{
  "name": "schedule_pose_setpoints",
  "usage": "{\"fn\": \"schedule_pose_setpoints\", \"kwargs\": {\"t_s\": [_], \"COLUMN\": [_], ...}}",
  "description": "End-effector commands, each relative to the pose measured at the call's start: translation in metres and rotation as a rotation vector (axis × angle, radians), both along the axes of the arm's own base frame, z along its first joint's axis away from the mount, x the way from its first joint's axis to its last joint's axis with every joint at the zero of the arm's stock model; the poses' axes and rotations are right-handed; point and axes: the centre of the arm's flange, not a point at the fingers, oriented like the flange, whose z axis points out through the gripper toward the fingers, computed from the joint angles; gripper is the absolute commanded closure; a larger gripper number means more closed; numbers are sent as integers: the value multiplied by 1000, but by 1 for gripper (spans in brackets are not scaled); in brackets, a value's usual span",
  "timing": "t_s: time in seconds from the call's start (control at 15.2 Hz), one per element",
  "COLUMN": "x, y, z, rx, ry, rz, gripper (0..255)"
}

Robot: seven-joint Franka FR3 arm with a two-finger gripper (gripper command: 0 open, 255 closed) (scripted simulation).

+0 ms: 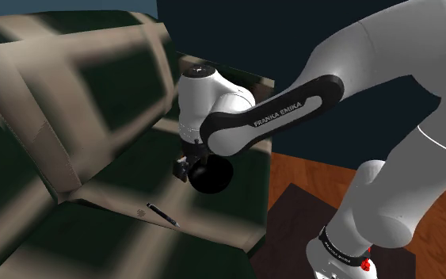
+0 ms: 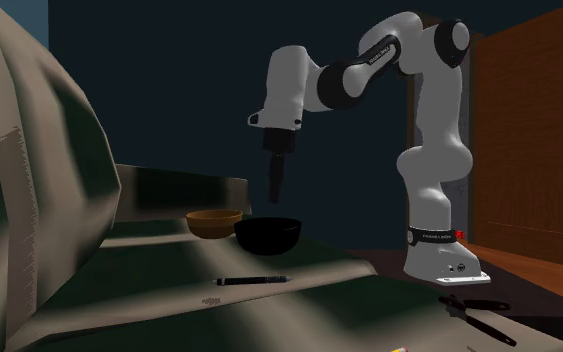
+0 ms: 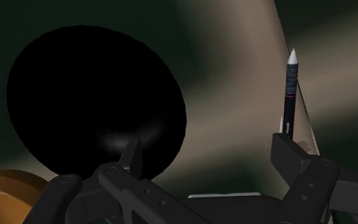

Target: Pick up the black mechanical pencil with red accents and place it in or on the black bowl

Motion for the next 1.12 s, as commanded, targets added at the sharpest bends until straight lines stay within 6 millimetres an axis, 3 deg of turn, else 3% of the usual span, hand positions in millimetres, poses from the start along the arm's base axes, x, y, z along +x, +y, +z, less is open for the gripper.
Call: {"fn": "schedule_pose_setpoints", "kwargs": {"t_s": [0.0, 0.66, 1.06], "x": [5, 29, 32], "y": [21, 119, 117], "z": [-16, -100, -132], "rx": [-2, -18, -18], "ry": [2, 12, 12], "rz": [18, 104, 104], "gripper": [0, 0, 0]}}
